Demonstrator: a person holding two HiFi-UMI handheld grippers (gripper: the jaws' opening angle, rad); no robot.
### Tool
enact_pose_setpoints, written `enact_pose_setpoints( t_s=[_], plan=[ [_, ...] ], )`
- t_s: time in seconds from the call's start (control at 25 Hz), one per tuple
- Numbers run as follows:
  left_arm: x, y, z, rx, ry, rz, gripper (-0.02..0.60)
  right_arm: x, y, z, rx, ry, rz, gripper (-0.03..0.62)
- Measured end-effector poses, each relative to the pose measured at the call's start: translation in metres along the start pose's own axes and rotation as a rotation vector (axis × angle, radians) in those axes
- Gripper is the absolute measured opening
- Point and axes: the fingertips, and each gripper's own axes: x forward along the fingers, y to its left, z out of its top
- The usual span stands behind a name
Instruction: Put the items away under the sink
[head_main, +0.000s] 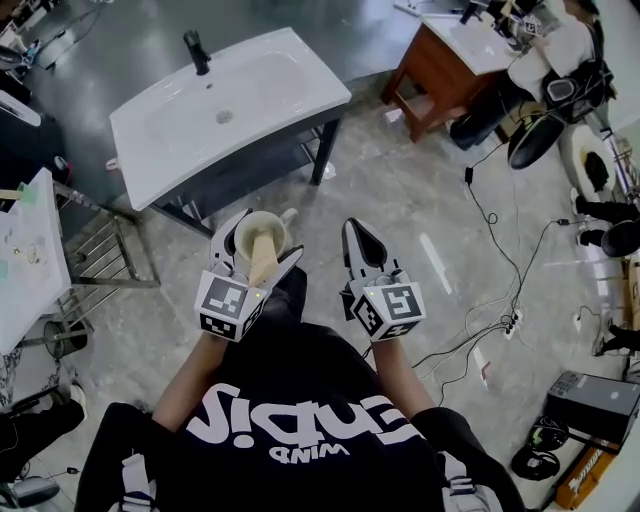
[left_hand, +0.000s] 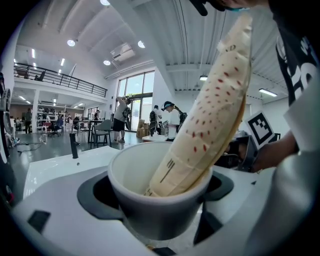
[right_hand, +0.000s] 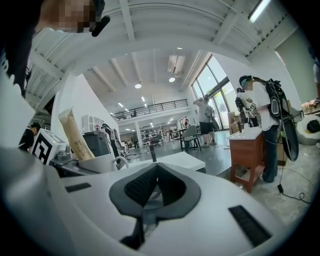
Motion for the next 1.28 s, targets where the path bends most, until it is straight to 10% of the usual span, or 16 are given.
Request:
enact_pose_setpoints(
  t_s=[1.28],
  plan=[
    [0.159,0.099,0.055,0.061,-0.003,-0.124,0.469,0.171,-0.092,0.05,-0.046,0.011,-0.028,0.018]
  ],
)
